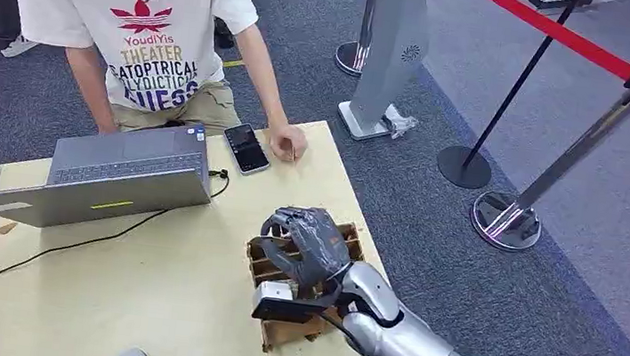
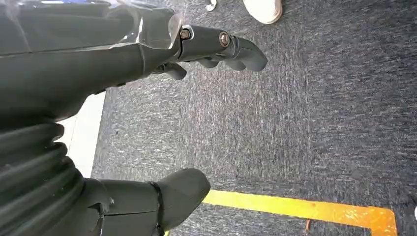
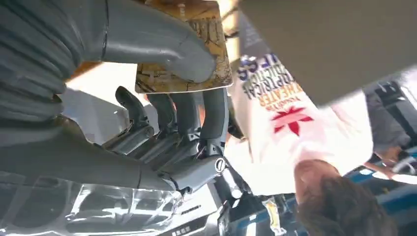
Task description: Pass the card to the sensor for recognition and then transmit it.
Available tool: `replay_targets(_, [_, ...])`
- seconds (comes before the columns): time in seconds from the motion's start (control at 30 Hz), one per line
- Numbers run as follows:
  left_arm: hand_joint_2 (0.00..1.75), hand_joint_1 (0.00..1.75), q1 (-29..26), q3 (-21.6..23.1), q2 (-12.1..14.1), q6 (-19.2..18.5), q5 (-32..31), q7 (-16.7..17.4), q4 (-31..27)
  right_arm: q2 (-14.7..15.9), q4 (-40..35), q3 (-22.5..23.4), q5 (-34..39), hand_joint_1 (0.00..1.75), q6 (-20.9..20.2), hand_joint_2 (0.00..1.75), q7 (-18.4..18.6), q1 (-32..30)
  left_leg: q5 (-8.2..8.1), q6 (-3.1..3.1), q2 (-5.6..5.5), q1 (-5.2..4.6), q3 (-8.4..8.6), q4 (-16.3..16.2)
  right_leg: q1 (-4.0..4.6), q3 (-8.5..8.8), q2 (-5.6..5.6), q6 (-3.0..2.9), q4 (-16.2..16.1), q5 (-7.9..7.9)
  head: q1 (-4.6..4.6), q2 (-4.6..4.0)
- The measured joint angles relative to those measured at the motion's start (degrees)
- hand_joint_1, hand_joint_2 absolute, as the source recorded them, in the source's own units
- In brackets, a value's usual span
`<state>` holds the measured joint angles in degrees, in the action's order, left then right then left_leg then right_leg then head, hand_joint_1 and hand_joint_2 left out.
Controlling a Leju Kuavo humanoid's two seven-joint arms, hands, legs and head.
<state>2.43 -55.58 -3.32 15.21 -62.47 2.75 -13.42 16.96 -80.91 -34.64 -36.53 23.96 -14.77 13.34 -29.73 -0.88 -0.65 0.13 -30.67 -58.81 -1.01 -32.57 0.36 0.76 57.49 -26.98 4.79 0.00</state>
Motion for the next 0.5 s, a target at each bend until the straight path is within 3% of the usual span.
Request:
replay_targets(0.17, [1.75, 0.0, 0.37, 0.0, 0.0, -0.11, -0.85, 0.0, 0.0, -0.59, -3.24, 0.98, 2.98, 1.54, -1.9, 1.75, -0.35, 1.76, 0.0, 0.0, -0.01, 0.0, -0.01, 0.0, 0.0, 0.0, -0.01, 0.0, 0.0, 0.0, 0.02, 0.0])
replay_targets(0.5, [1.75, 0.0, 1.13, 0.11, -0.02, -0.11, -2.3, 0.11, 0.0, -4.31, -6.21, 2.3, 7.07, 1.62, -6.3, 1.75, -1.07, 7.69, 0.04, 0.03, 0.0, 0.0, 0.01, 0.0, 0.01, 0.0, 0.01, 0.0, 0.02, 0.01, 0.02, 0.0])
